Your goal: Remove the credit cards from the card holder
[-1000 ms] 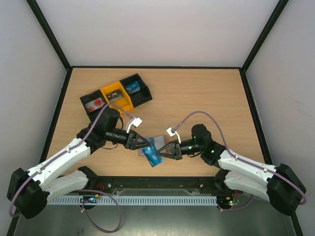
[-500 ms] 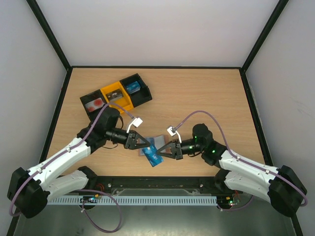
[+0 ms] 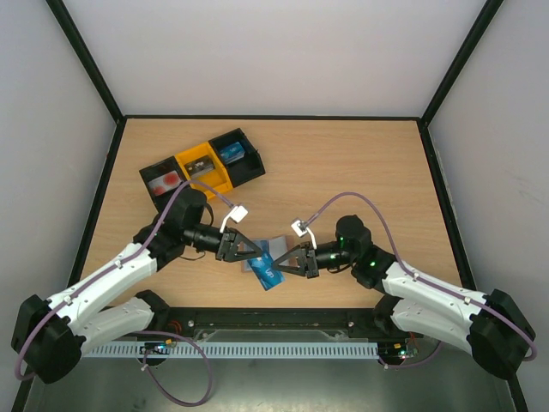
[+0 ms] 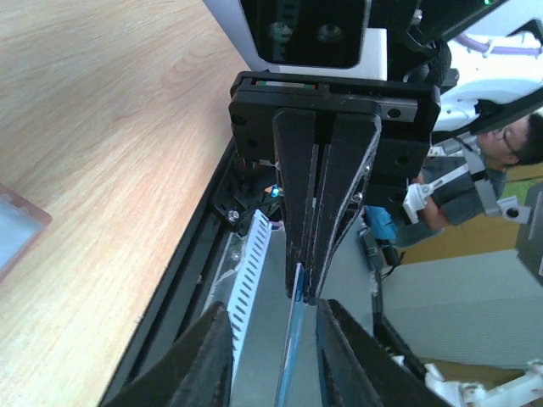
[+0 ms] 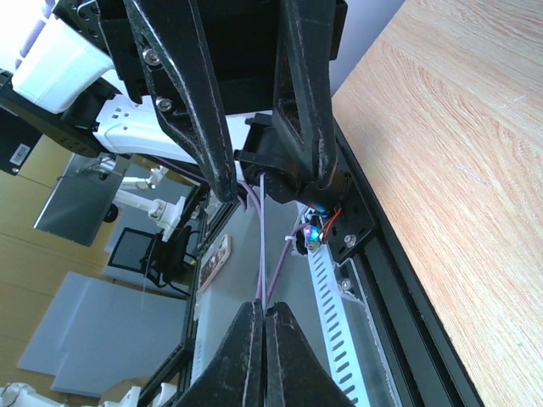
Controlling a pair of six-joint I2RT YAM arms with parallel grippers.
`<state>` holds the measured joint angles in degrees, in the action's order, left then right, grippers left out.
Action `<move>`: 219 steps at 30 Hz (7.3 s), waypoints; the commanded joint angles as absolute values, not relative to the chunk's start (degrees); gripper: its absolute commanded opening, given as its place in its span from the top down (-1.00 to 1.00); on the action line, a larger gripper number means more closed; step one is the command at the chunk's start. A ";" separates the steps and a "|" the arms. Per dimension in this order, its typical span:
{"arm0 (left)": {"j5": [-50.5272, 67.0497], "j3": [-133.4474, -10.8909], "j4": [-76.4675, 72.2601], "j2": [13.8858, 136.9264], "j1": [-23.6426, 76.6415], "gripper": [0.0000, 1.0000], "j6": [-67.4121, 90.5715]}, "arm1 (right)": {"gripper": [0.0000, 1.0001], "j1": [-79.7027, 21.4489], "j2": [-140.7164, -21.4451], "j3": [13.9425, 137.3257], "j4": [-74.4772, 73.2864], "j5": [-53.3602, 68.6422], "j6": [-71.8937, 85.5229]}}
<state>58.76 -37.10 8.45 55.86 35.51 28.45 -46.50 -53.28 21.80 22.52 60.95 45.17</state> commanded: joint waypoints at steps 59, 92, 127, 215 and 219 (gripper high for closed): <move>-6.09 -49.48 -19.03 81.72 13.63 0.95 58.78 | -0.95 -46.42 -36.98 23.26 10.61 25.09 48.09; -16.49 -68.72 -21.15 109.76 16.62 0.95 60.29 | -0.95 -46.46 -47.63 28.37 6.24 20.88 43.92; -20.43 -77.63 -17.08 119.34 18.18 0.83 55.63 | -0.95 -46.44 -50.65 30.21 2.50 18.84 40.95; 22.08 -45.89 13.21 66.59 18.17 -0.79 30.63 | -0.52 -46.54 -59.30 23.66 8.62 23.83 54.09; 29.75 -39.35 9.31 64.85 19.71 -0.64 31.45 | -0.11 -46.72 -61.90 23.66 11.08 24.42 55.36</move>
<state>18.85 -43.83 12.97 66.37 18.39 31.09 -46.50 -60.12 24.03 6.02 23.20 53.17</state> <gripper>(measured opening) 0.856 0.628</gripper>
